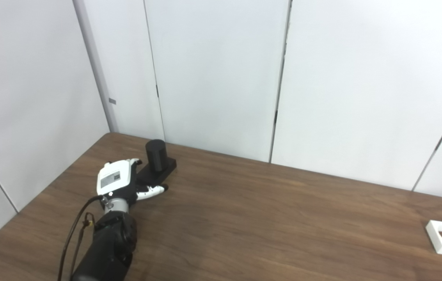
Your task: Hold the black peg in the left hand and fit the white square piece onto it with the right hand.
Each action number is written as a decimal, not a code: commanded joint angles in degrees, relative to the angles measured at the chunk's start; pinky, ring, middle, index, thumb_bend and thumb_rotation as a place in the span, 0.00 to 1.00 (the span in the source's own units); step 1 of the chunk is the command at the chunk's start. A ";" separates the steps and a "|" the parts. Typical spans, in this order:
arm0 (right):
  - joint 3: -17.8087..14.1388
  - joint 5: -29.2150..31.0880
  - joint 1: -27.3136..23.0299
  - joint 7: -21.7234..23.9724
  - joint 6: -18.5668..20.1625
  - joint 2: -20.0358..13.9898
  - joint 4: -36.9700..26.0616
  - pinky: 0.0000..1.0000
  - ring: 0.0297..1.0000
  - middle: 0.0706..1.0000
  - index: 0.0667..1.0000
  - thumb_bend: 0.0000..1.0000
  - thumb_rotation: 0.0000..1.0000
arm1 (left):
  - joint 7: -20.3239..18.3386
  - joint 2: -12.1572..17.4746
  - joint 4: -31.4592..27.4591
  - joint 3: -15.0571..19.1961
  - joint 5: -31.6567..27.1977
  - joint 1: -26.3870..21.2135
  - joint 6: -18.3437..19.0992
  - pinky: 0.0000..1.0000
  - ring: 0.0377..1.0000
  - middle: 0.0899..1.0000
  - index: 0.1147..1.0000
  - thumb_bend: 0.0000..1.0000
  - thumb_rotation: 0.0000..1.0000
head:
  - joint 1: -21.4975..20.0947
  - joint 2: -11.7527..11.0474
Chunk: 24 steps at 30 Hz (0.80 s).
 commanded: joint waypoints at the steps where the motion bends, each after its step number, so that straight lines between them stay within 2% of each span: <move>1: 0.57 0.01 1.07 -0.05 -0.25 3.18 0.20 0.80 0.89 0.86 0.88 0.82 0.95 | 2.52 0.65 -0.45 1.08 -0.06 -3.54 0.13 1.00 0.90 0.87 0.78 0.89 0.59 | -0.02 0.12; 10: 0.52 -0.17 0.97 0.02 -0.96 3.10 0.67 0.79 0.89 0.86 0.88 0.83 0.95 | 1.68 -0.70 3.23 3.67 0.55 -5.85 0.17 0.95 0.90 0.86 0.79 0.88 0.61 | -0.17 0.19; 14: 0.47 -0.07 0.92 0.07 -1.05 3.04 0.80 0.80 0.89 0.86 0.88 0.84 0.94 | 1.53 -1.06 5.18 4.27 0.31 -6.78 0.17 0.96 0.91 0.87 0.80 0.88 0.61 | -0.33 0.25; 16: 0.46 -0.28 0.91 -0.01 -0.96 3.02 0.78 0.80 0.90 0.86 0.88 0.85 0.95 | 1.37 -1.06 6.22 4.24 0.49 -7.32 0.17 0.97 0.91 0.88 0.81 0.92 0.64 | -0.42 0.31; 20: 0.53 -1.00 0.95 -0.16 -0.52 2.89 0.49 0.78 0.89 0.86 0.88 0.86 0.96 | -0.01 -0.96 8.60 3.51 2.43 -8.78 0.16 0.99 0.92 0.89 0.82 0.91 0.67 | -0.62 0.42; 24: 0.52 -1.64 0.94 -0.15 -0.89 2.76 0.63 0.77 0.89 0.86 0.88 0.85 0.97 | 0.74 -0.96 10.25 2.01 3.41 -9.59 0.17 1.00 0.91 0.86 0.77 0.91 0.65 | -0.68 0.46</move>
